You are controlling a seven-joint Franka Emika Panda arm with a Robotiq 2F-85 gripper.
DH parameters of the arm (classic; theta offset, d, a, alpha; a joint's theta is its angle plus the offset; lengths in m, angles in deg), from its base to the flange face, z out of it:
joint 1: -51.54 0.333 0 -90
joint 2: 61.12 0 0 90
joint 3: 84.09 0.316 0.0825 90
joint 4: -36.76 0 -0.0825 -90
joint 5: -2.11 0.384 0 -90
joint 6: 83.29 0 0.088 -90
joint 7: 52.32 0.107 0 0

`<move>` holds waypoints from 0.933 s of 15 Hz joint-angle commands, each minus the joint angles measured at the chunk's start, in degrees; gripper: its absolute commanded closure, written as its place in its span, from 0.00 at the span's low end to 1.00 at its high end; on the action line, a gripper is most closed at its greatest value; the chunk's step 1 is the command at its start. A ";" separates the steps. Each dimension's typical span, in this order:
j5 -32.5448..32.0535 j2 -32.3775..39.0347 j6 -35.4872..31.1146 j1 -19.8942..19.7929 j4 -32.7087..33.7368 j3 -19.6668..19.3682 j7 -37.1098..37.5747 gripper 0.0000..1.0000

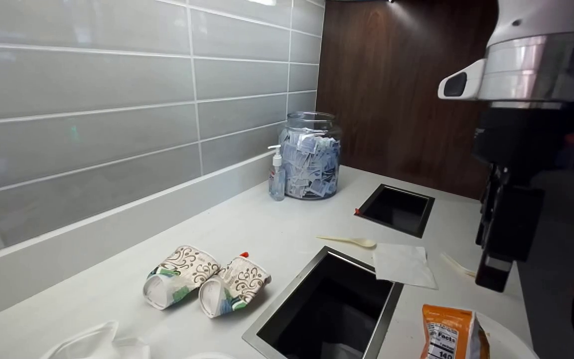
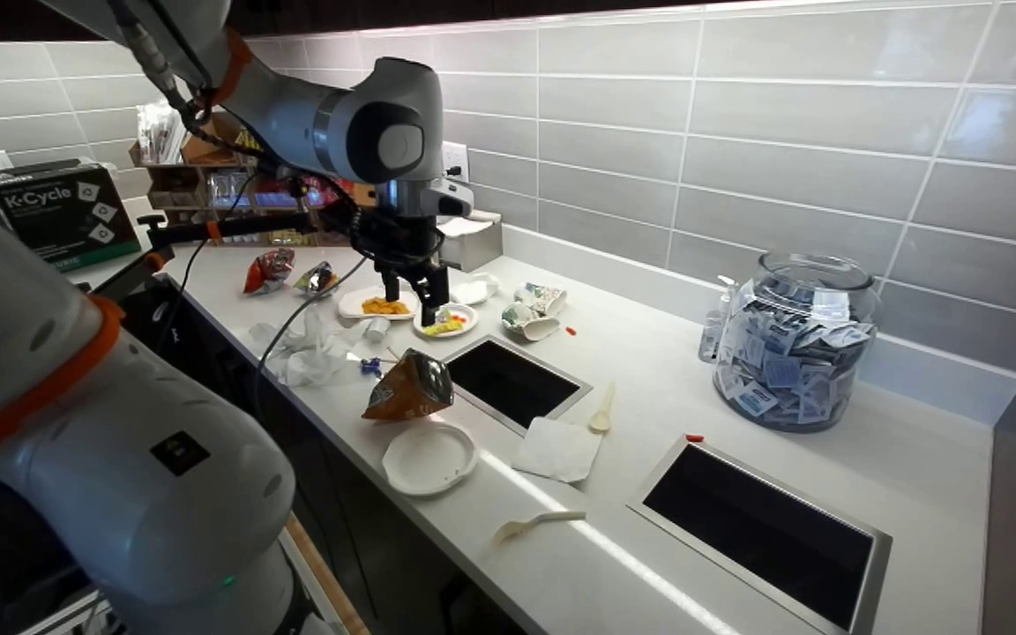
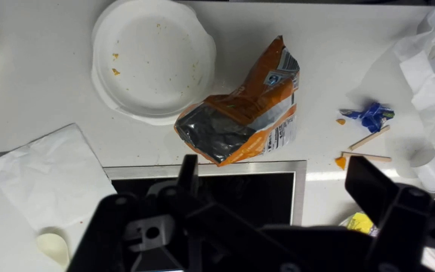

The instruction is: Put the orange packet in the trash chute on the left.

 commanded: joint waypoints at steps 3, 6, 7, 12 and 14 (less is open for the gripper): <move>-2.74 3.74 -4.29 -0.94 -0.81 2.33 7.88 0.00; -1.11 4.84 -5.62 0.36 -0.87 1.77 4.93 0.00; -1.44 5.37 -6.11 0.32 -0.86 1.86 4.97 0.00; -0.86 7.84 -11.43 0.29 -2.62 1.61 3.93 0.00; -0.32 9.26 -13.10 0.75 -3.14 1.34 1.91 0.00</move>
